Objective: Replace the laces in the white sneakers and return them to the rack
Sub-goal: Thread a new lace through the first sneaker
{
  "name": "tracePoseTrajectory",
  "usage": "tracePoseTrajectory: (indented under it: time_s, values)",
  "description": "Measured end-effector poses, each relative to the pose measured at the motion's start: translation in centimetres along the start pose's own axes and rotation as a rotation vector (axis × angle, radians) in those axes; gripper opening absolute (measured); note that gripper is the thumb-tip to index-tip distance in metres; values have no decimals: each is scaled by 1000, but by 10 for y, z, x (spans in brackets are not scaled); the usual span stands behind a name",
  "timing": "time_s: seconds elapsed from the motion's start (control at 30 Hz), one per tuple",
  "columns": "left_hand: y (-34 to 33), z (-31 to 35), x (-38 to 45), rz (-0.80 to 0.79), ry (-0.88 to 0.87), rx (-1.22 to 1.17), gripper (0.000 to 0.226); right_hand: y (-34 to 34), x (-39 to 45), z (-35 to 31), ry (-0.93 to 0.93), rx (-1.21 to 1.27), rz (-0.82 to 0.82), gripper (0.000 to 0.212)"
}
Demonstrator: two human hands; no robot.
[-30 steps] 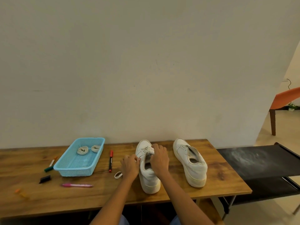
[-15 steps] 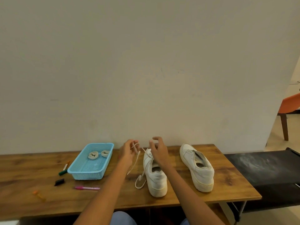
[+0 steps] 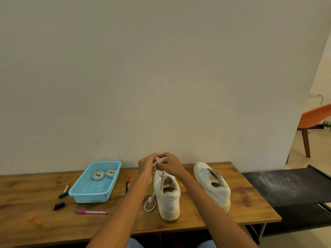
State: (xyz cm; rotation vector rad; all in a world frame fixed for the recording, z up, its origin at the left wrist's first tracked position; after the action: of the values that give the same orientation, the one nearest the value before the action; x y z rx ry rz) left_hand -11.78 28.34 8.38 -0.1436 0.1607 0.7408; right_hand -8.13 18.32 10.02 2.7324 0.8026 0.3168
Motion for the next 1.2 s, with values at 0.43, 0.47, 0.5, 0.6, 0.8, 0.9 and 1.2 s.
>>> tracePoseTrajectory:
  time_s: [0.43,0.47,0.5,0.6,0.8,0.9,1.2]
  values:
    - [40,-24,24,35,-29,1275,30,50,10,-3,-275,-19,-84,31]
    - [37,-21,23,62,-110,1372,34,47,10,-2,-285,-47,-121,25]
    - [31,-16,19,75,-207,1356,34,43,11,-1,-284,-78,-157,18]
    - [5,-8,16,-193,-262,741,31,29,12,3,-241,-119,-199,7]
    - [-6,-17,8,-586,-120,595,36,25,14,13,-197,-200,-171,12]
    - [3,-20,6,-580,-155,709,27,38,19,24,-114,-313,52,15]
    - [-15,-52,3,-38,-324,572,16,-6,-8,74,-77,-765,128,19]
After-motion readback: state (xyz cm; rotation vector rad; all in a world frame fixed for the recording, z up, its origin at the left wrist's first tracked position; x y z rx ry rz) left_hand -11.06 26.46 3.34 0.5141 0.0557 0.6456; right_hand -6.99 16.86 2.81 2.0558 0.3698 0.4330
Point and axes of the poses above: each hand's wrist, its own x-axis towards the middle knuckle, its own y-axis out of the back of the hand, z = x × y, the point moved 3 cm from there along x, towards the middle knuckle, and after that the axes turned 12 degrees about x, right-handed, at the moved point
